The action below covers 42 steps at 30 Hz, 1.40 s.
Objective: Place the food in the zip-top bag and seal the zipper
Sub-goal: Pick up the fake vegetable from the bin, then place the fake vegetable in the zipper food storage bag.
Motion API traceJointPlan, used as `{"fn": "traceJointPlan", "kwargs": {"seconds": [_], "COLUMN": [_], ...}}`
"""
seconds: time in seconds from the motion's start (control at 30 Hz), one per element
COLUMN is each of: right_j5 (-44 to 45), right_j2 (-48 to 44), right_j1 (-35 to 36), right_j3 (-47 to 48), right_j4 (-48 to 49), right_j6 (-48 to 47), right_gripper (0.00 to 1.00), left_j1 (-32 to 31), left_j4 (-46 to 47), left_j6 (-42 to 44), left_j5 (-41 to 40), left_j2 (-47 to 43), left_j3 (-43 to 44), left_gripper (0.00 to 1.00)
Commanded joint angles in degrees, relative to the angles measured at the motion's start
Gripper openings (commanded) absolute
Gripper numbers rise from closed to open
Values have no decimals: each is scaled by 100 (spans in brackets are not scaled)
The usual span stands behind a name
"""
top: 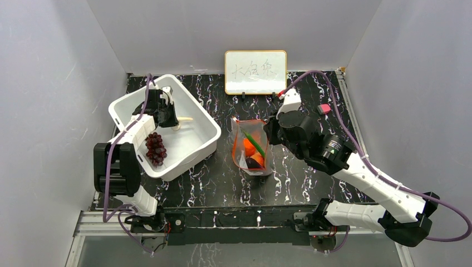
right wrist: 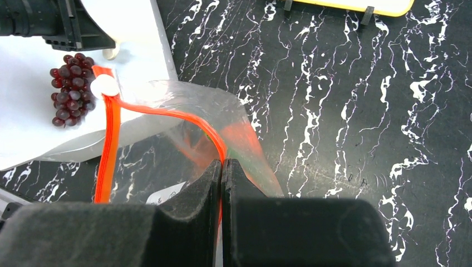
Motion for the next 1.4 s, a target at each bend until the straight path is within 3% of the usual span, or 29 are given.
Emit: {"fn": "traceJointPlan", "kwargs": {"seconds": [0.0, 0.33, 0.6, 0.77, 1.03, 1.23, 1.37], "right_j5": [337, 1131, 1370, 1367, 1437, 1463, 1498], "right_j2": [40, 484, 816, 959, 985, 842, 693], "right_j1": [-21, -17, -18, -19, -17, -22, -22], "right_j3": [66, 408, 549, 688, 741, 670, 581], "right_j4": [323, 59, 315, 564, 659, 675, 765], "right_j6": [131, 351, 567, 676, 816, 913, 946], "right_gripper": [0, 0, 0, 0, 0, 0, 0], "left_j1": [7, 5, -58, -534, -1863, -2359, -2601], "left_j4": [-148, -384, 243, 1244, 2313, 3502, 3621], "left_j6": [-83, -499, -1521, -2466, -3327, -4115, -4145], "left_j5": [245, 1577, 2962, 3782, 3871, 3898, 3788], "left_j2": [-592, -1368, -1997, -2158, -2038, -1965, -1838], "left_j3": [265, 465, 429, 230, 200, -115, -199], "left_gripper": [0, 0, 0, 0, 0, 0, 0]}}
